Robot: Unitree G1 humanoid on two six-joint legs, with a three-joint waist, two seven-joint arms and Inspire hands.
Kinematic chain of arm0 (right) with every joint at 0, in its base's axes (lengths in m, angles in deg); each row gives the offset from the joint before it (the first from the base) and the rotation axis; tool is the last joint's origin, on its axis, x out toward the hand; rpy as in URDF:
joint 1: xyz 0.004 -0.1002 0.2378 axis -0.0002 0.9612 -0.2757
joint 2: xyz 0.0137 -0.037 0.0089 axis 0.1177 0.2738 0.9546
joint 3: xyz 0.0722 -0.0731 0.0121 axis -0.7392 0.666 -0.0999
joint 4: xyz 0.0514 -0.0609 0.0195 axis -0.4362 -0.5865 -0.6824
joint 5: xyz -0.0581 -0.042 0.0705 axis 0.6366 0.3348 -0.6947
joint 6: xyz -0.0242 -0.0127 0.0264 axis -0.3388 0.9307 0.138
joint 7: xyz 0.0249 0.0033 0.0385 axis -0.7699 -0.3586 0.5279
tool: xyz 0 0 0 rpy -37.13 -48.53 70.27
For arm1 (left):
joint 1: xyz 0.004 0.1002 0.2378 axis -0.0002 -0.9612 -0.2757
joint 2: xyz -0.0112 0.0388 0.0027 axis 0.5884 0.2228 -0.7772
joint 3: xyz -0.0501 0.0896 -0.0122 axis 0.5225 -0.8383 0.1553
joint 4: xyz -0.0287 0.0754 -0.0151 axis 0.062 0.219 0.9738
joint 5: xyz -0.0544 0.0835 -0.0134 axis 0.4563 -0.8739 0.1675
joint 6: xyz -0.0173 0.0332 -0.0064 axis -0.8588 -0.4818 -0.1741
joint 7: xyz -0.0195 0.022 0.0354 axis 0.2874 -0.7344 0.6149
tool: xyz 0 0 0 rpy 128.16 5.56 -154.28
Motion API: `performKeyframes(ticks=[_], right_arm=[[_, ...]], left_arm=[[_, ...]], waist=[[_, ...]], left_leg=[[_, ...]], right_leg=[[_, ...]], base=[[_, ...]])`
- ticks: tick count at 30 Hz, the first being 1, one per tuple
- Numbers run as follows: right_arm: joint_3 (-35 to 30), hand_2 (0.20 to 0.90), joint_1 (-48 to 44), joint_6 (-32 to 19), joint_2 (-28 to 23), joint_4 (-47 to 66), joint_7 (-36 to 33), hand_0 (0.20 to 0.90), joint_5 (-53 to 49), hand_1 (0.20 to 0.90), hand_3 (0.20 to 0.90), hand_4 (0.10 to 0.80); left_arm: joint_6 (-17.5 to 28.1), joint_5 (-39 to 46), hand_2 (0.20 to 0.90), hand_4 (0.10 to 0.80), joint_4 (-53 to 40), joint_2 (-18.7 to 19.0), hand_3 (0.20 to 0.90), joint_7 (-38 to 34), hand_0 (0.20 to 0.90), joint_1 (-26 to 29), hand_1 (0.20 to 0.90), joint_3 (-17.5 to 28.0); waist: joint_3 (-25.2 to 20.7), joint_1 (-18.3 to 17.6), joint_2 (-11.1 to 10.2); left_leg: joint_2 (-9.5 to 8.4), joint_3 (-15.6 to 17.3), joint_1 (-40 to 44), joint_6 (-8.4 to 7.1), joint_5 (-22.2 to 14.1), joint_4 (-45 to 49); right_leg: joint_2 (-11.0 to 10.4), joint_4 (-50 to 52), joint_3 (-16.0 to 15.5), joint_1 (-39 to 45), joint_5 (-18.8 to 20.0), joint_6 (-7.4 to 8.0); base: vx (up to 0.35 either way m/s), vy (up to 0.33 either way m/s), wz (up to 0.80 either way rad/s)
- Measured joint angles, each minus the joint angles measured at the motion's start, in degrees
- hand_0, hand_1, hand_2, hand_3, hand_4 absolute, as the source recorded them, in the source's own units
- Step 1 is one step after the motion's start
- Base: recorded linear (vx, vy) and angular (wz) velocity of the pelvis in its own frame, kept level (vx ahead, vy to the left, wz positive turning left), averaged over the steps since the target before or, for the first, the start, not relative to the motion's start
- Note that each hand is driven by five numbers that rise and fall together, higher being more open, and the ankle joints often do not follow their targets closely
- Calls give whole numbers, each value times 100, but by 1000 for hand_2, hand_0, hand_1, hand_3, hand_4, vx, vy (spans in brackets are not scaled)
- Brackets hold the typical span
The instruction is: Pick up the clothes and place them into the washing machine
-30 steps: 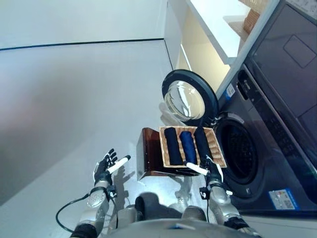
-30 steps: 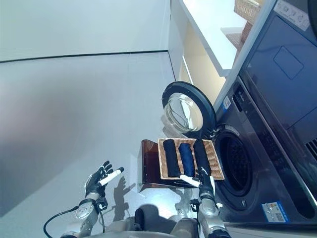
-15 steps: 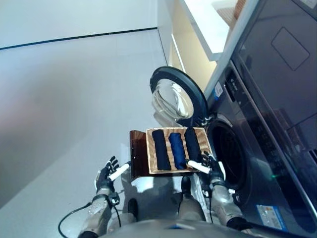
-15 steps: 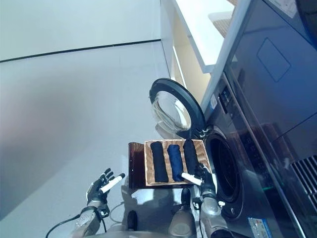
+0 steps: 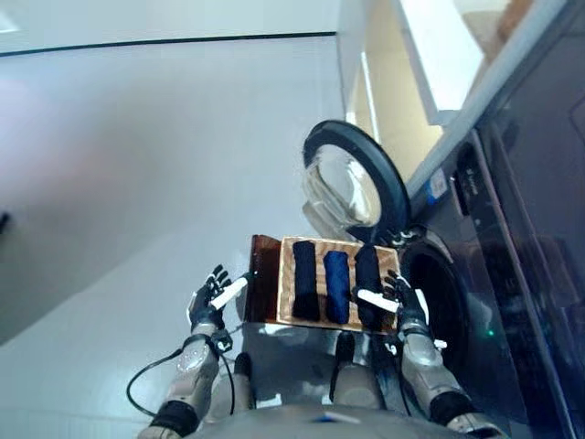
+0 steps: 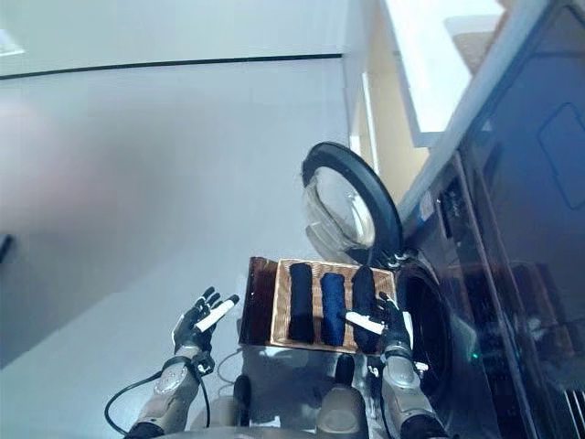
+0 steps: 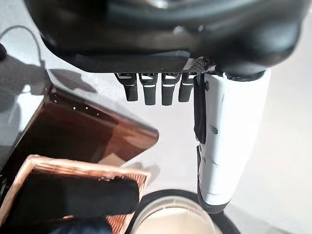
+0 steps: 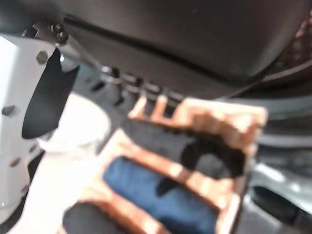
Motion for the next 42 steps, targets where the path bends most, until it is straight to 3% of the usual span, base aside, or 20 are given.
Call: performKeyframes(ticks=[1,2,3,5,7,10,14,20,28,36,42], right_arm=[[-13,900,-11,-7,-11,1,-67,900,1,900,900,800],[-26,900,-30,-8,-47,25,-85,900,1,900,900,800],[-44,900,-95,-29,-50,-35,-100,900,7,900,900,800],[-83,900,-171,-55,41,-269,-143,900,16,900,900,800],[-213,900,-197,-44,103,-436,-349,900,0,900,900,800],[-284,900,-400,0,111,-597,-472,900,0,900,900,800],[-297,900,-700,4,100,-596,-512,900,15,900,900,800],[-349,900,-1369,8,-19,-1052,-901,900,270,900,900,800],[-409,900,-1970,186,-589,-1517,-1302,900,793,900,900,800],[-326,900,-2453,277,-604,-2232,-1306,900,793,900,900,800],[-377,900,-2829,382,-867,-3007,-1183,900,791,900,900,800]], left_arm=[[-23,-1,900,800,13,2,900,0,900,-30,900,-29],[-24,-2,900,800,11,-20,900,1,900,-92,900,-33],[-24,-2,900,800,14,-17,900,11,900,-166,900,-25],[-21,-12,900,800,-3,153,900,15,900,-277,900,-21],[-24,-12,900,800,-8,340,900,3,900,-208,900,-15],[1,-12,900,800,-91,508,900,-119,900,-202,900,101],[108,-9,900,800,-268,502,900,-207,900,-204,900,245],[112,-9,900,800,-510,461,900,-198,900,-9,900,152],[112,-11,900,800,-650,465,900,-186,900,98,900,-34],[143,-9,900,800,-678,504,900,-202,900,547,900,-186],[221,10,900,800,-928,612,900,-55,900,549,900,-471]], waist=[[4,-36,9],[5,-42,94],[14,-7,112],[-81,-16,-116],[-66,-50,-252],[13,-14,-140],[127,-21,52],[301,-24,-25],[653,-32,92],[894,-11,121],[1141,100,301]], left_leg=[[75,214,-94,42,-16,-11],[189,442,-114,210,-133,-57],[226,533,-61,0,-40,-94],[31,688,-79,19,-56,-277],[-190,895,-84,159,265,-509],[-363,1072,-88,195,323,-673],[-359,1089,-79,184,333,-766],[-351,1096,-173,145,366,-919],[-350,1148,-337,147,457,-1041],[-358,1073,-530,147,458,-912],[-360,903,-838,168,393,-552]], right_leg=[[12,56,-5,-20,-31,47],[58,141,14,-16,-61,94],[58,223,140,-21,-100,152],[-146,133,362,-132,-70,240],[-304,68,667,-265,204,308],[-441,-14,876,-406,413,498],[-416,-132,862,-400,432,499],[-393,-224,855,-544,433,498],[-372,-271,874,-788,505,494],[-390,-158,844,-913,494,484],[-436,281,796,-1179,334,465]], base=[[104,63,0],[96,105,-22],[65,124,-36],[14,135,-15],[-45,103,21],[-45,47,-10],[-53,10,-4],[-79,2,-2],[-33,17,-3],[-39,-5,4],[-24,5,11]])
